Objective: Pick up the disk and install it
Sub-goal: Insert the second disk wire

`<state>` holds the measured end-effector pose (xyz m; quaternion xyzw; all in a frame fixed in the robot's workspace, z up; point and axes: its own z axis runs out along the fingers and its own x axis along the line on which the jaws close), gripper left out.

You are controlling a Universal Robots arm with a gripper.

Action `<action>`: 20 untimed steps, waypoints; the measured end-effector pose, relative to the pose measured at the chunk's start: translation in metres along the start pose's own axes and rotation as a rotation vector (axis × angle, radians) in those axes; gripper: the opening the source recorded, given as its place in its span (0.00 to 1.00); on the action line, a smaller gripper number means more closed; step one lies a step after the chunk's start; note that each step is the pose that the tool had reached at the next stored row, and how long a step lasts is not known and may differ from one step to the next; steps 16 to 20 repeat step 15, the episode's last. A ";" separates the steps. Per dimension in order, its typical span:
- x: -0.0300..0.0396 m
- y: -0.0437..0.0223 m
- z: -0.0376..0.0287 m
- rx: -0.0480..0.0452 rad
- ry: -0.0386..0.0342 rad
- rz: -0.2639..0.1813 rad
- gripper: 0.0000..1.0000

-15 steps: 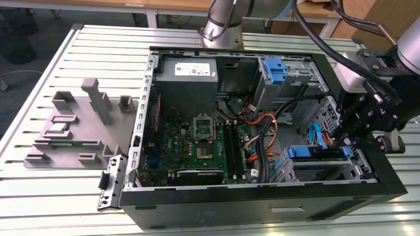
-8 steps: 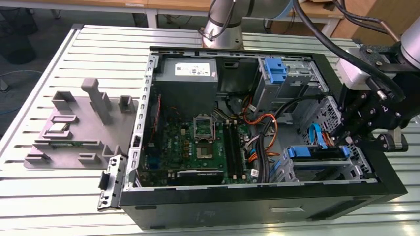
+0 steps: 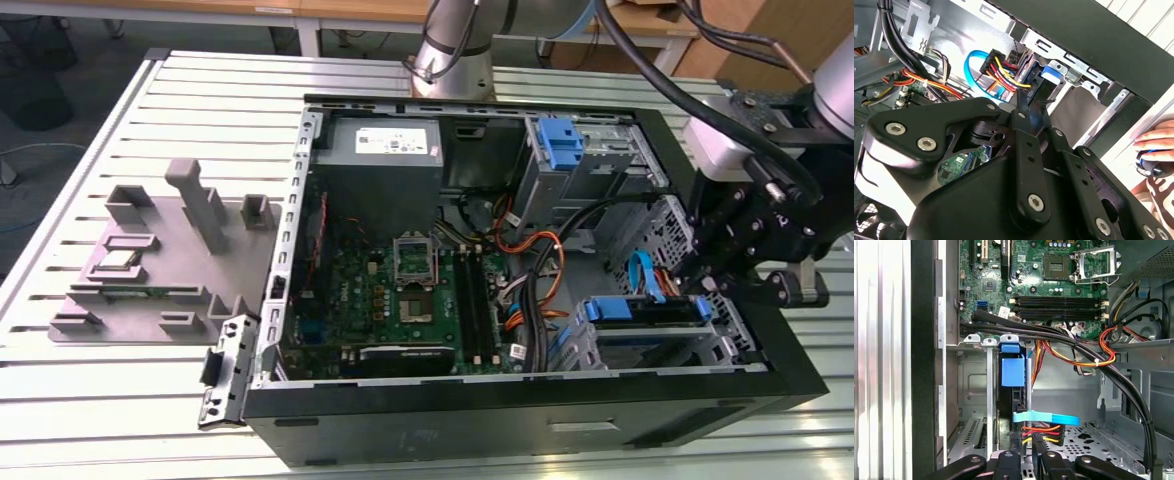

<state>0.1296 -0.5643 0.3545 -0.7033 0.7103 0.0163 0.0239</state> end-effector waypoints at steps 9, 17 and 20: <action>-0.0004 0.0001 -0.0026 0.0000 0.0000 0.000 0.24; -0.0005 0.0001 -0.0037 0.0000 0.0000 0.000 0.24; -0.0005 0.0001 -0.0037 0.0000 0.0000 0.000 0.24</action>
